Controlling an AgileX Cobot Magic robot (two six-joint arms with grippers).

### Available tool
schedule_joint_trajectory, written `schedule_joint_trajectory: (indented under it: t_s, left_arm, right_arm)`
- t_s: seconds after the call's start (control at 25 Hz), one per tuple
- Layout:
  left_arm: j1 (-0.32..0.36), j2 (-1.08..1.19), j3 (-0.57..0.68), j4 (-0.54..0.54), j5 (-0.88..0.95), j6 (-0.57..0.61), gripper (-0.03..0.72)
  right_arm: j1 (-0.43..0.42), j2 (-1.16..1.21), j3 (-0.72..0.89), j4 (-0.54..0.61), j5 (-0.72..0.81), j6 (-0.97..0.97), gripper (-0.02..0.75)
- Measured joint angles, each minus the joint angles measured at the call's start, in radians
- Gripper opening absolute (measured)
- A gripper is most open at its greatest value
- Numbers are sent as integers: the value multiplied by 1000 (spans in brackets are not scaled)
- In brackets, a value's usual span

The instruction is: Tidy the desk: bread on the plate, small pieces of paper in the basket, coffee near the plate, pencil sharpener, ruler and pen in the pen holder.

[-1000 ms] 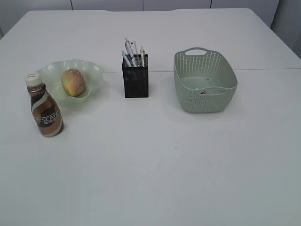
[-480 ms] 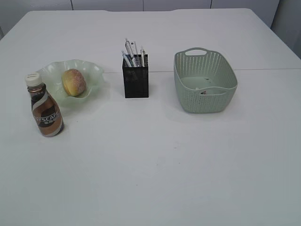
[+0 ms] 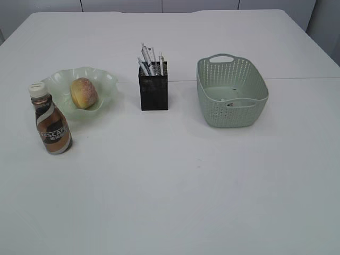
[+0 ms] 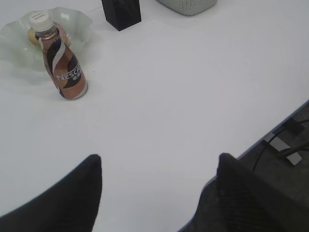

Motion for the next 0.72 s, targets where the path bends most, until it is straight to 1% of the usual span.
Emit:
schedule_joint_trajectory:
  t_s: [0.08, 0.2, 0.36, 0.52, 0.6, 0.68, 0.72]
  left_arm:
    - [2, 0, 0, 0, 0, 0, 539]
    - [53, 0, 0, 2, 0, 0, 530]
    - [205, 0, 0, 2, 0, 0, 515]
    - [401, 0, 0, 2, 0, 0, 502]
    - [490, 0, 0, 2, 0, 0, 496]
    - [535, 0, 0, 2, 0, 0, 492]
    - [544, 0, 0, 2, 0, 0, 491]
  right_arm:
    - [0, 0, 0, 0, 0, 0, 459]
    - [-39, 0, 0, 0, 0, 0, 459]
    - [-164, 0, 0, 0, 0, 0, 459]
    - [-282, 0, 0, 0, 0, 0, 459]
    - [-319, 0, 0, 0, 0, 0, 459]
    - [-337, 0, 0, 0, 0, 0, 459]
    - [-340, 0, 0, 0, 0, 0, 459]
